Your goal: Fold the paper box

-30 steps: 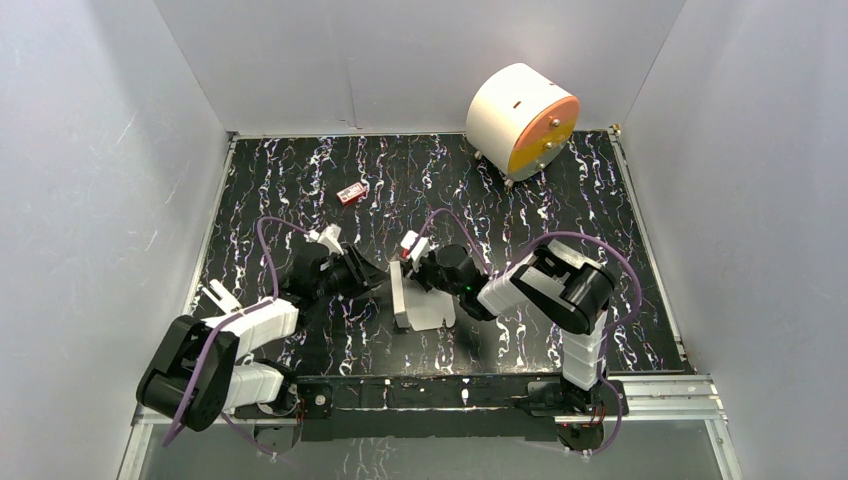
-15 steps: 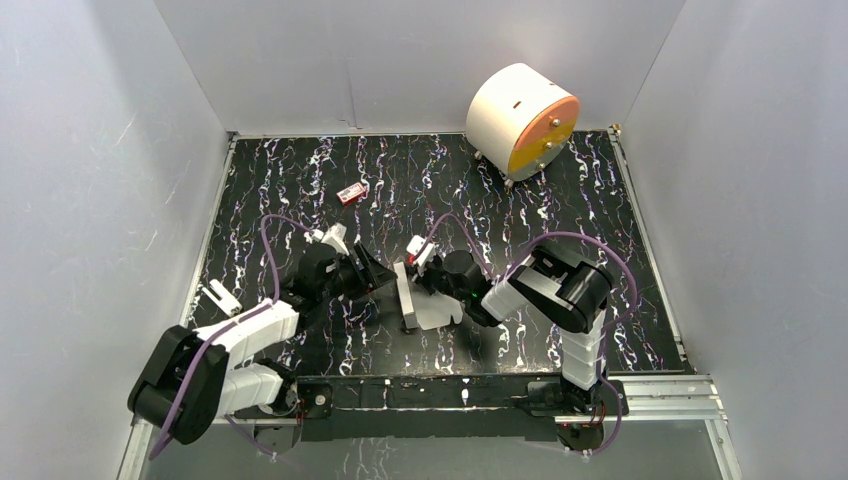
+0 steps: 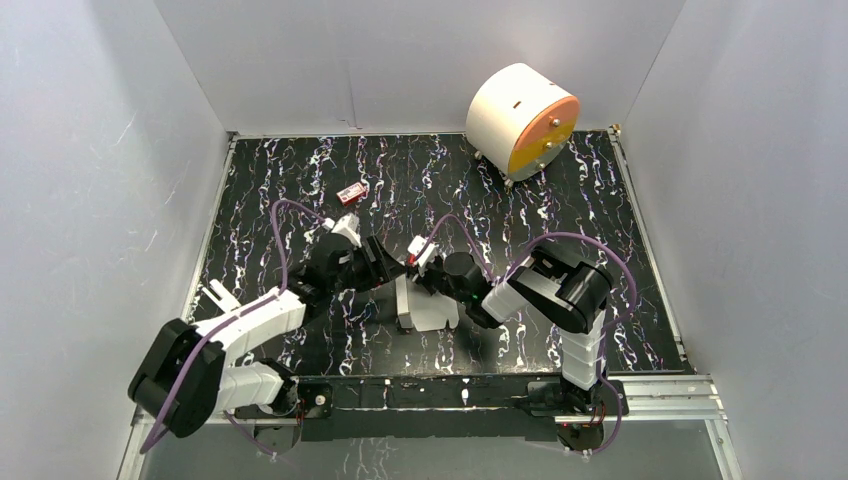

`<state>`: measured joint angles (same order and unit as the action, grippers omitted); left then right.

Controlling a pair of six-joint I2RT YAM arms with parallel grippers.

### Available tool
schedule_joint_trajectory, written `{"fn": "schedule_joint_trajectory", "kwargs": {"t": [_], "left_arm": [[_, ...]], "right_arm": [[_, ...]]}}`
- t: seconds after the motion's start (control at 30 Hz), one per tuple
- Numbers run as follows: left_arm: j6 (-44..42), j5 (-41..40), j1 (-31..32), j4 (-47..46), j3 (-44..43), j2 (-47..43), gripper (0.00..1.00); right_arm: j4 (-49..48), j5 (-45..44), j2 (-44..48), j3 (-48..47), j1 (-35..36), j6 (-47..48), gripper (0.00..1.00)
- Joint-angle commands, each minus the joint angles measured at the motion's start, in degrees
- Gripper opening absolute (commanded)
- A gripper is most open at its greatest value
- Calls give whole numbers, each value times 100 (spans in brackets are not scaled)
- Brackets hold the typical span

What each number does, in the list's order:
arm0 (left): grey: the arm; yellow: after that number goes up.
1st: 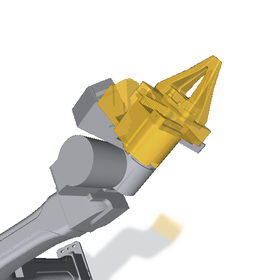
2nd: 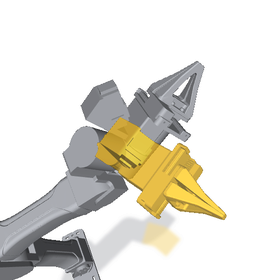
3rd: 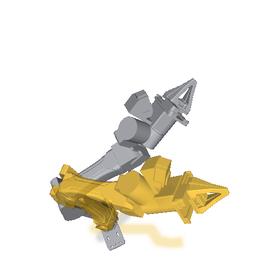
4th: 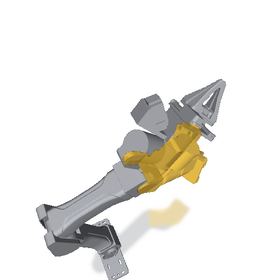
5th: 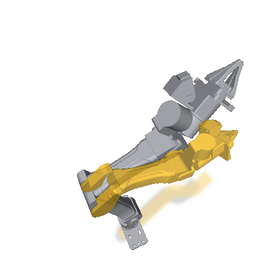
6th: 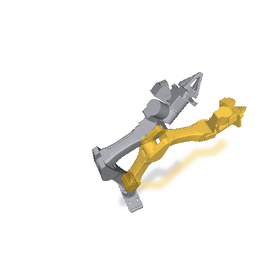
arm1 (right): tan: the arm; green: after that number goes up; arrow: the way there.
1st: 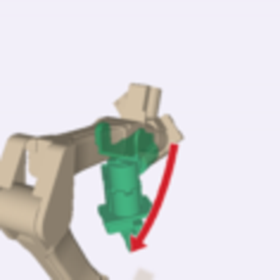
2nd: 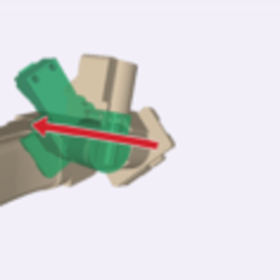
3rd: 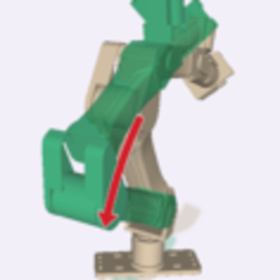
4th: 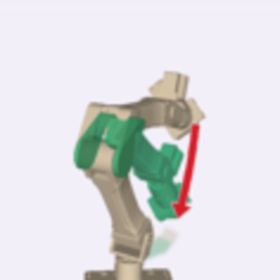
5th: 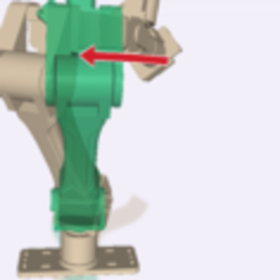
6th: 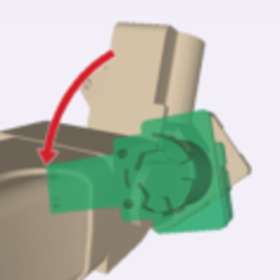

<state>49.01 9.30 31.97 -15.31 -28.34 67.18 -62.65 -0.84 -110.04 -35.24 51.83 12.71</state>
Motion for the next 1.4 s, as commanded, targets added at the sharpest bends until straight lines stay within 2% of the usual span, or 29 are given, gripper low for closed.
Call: {"fn": "schedule_joint_trajectory", "kwargs": {"t": [0.0,0.13,0.23,0.3,0.4,0.5,0.83,1.0,1.1,1.27,1.37], "left_arm": [[-243,-121,221,204,-279,310,64],[-416,-313,316,276,-358,457,62],[-450,-330,355,270,-391,606,57],[-498,-468,400,277,-407,674,49],[-679,-773,422,433,-463,700,32],[-839,-1212,446,571,-541,659,21],[-1026,-2188,715,898,-817,730,16],[-1145,-2103,834,784,-988,1024,16],[-1523,-2001,845,619,-996,1083,13],[-2190,-1978,846,726,-1043,1005,7],[-2328,-1815,846,736,-1008,998,5]], "right_arm": [[24,-144,-23,129,10,135,0],[-22,-95,23,189,10,140,0],[-41,-34,94,225,11,114,0],[-74,-5,160,277,16,93,0],[-68,-6,303,371,10,29,0],[3,5,451,421,10,-79,0],[501,243,676,361,11,-717,0],[-81,678,367,376,10,-1057,0],[-298,775,244,385,11,-970,0],[-499,700,367,623,-77,-772,1],[-430,784,526,708,-177,-713,5]]}}
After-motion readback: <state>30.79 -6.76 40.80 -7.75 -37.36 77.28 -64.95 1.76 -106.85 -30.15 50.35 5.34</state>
